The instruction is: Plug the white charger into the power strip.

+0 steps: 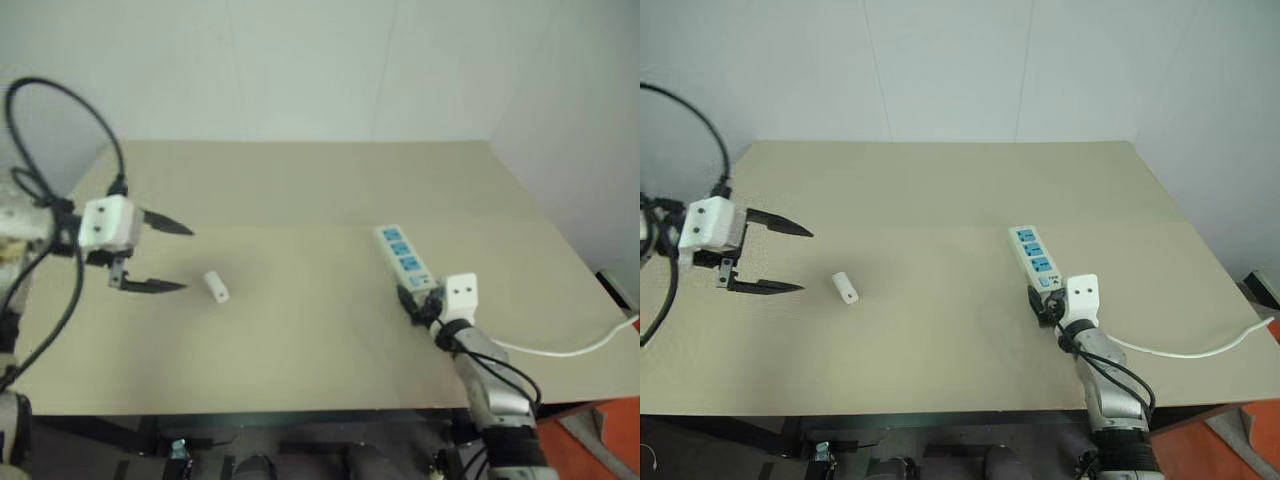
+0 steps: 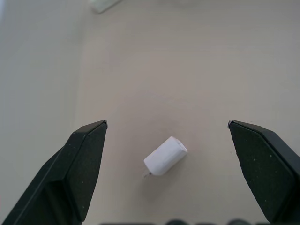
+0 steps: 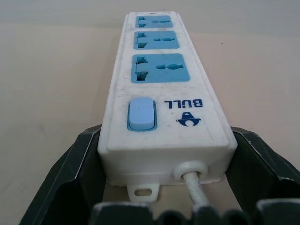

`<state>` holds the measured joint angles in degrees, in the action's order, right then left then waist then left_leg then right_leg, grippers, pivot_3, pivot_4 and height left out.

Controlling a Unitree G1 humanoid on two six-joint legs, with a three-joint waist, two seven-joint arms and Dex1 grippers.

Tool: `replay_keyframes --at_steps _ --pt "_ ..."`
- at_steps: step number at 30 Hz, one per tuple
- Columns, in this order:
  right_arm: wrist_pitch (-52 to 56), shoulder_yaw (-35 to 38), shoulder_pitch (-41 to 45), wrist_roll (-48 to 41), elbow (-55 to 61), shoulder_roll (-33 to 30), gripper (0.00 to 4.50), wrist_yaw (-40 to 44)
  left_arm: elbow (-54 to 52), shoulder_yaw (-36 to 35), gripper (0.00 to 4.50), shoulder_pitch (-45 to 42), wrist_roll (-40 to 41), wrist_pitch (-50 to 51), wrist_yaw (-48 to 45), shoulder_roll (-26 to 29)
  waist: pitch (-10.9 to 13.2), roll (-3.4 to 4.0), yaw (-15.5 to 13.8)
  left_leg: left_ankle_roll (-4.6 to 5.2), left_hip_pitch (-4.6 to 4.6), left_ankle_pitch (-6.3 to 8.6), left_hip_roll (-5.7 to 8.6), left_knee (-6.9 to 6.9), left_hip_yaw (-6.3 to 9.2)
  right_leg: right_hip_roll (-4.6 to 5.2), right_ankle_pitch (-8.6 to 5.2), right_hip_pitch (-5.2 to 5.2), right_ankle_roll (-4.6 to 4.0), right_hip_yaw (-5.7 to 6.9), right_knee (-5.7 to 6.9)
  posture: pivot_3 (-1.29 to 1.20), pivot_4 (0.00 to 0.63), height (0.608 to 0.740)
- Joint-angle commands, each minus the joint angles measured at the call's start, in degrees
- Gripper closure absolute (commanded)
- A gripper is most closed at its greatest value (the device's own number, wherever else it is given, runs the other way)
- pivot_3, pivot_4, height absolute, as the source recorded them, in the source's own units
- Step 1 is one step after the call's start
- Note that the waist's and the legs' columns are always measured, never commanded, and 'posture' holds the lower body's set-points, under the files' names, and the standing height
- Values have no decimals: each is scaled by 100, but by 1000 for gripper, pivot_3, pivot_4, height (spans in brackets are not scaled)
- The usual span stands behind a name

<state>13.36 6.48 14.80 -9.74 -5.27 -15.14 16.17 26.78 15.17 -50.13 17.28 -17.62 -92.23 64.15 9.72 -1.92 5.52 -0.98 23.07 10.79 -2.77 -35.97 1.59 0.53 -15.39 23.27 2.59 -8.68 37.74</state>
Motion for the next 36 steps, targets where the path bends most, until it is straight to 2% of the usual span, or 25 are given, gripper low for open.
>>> replay_keyframes --at_steps 1,5,10,13,18,25,36 --pt "43 137 142 -82 -17 -79 1078 34 627 1163 0 -810 -135 -842 -27 54 0 0 0 0 1 0 0 0 2 -1 0 0 0 1 0 0 150 740" --pt "130 154 214 -140 -56 -198 1078 168 1981 3067 0 -2386 -939 -2235 -27 -459 2 -3 -23 0 14 0 2 -2 10 -5 1 5 3 4 -9 0 150 740" --pt "211 215 278 -182 -97 -299 1078 288 3189 4387 0 -3326 -1253 -3375 -27 -1374 2 -3 -29 3 24 1 7 -4 9 0 0 4 7 0 -20 0 150 740" --pt "259 234 243 -209 -37 -322 1078 287 3762 4870 0 -3581 -1705 -4041 -27 -1910 2 -4 -27 6 31 3 7 -2 10 0 -1 8 7 1 -22 0 150 740" --pt "337 236 87 -215 179 -280 1078 173 4403 4903 0 -3698 -2418 -4652 -27 -2495 3 -6 -14 7 34 3 8 -3 10 0 -1 11 7 -2 -21 0 150 740" --pt "448 206 -127 -226 462 -170 1078 29 4706 4468 0 -3699 -3138 -4956 -27 -2828 3 -7 -36 7 37 3 10 -8 13 0 -3 10 10 -2 -18 0 150 740" --pt "566 166 -172 -197 519 -182 1078 0 4679 4230 0 -3541 -5021 -4940 1499 -2945 3 -7 -68 7 33 3 11 -9 14 0 -3 8 11 -2 -14 0 150 740"
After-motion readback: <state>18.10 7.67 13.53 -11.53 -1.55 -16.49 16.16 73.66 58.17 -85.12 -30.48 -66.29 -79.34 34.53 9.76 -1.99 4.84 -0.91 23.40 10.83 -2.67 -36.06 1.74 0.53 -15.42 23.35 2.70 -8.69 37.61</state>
